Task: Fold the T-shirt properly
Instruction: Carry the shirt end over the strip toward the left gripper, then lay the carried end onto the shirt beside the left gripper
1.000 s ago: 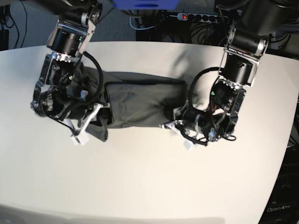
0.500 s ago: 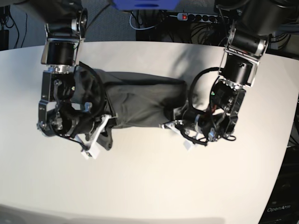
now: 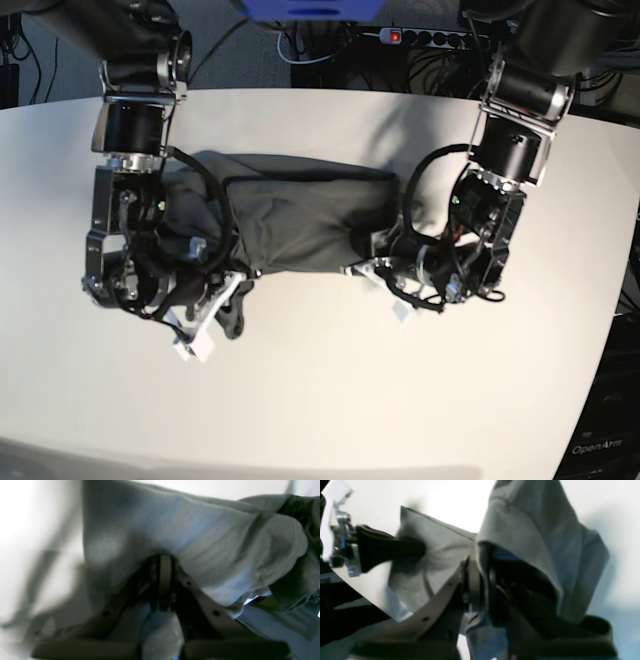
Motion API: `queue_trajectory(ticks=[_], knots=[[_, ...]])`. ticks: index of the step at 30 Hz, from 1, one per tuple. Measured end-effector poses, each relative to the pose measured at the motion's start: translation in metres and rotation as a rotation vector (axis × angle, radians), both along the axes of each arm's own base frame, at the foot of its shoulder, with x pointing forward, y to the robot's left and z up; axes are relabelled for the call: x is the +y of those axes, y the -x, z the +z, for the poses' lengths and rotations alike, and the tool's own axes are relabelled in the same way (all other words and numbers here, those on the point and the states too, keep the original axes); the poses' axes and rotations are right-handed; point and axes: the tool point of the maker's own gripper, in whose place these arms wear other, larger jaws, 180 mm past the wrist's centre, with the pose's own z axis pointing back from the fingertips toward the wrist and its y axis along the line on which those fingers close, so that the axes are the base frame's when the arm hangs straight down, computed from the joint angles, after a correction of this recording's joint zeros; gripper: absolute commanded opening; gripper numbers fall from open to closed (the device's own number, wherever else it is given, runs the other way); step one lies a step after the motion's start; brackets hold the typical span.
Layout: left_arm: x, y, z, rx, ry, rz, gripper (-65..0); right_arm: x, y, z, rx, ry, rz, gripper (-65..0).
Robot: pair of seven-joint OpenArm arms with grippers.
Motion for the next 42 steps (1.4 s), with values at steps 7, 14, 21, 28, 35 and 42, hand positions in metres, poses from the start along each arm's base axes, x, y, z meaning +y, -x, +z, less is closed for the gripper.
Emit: queue_trajectory(ticks=[7,14,21,28,35,42], knots=[[0.0,0.0,0.0,-0.001,0.0,0.001,-63.1,0.019,0.006,-0.003,0.032,-0.06,-0.027,-64.6],[0.0,-0.001,0.0,-0.006,-0.001,0.004,-63.1,0.037,0.014,-0.01,0.152,-0.151,-0.159,-64.7],[0.0,-0.002,0.0,-0.009,-0.001,0.004,-63.1,0.037,0.027,-0.021,0.275,-0.196,-0.325,-64.7],[0.0,-0.003,0.0,-0.012,-0.002,0.006,-63.1,0.054,0.023,-0.015,0.254,-0.184,-0.365,-64.7],[0.0,-0.003,0.0,-0.014,-0.002,0.007,-63.1,0.086,0.034,-0.021,0.241,-0.095,-0.273,-64.7],[0.0,-0.003,0.001,-0.015,-0.002,0.006,-63.1,0.093,0.041,-0.027,0.21,0.074,-0.207,-64.7]])
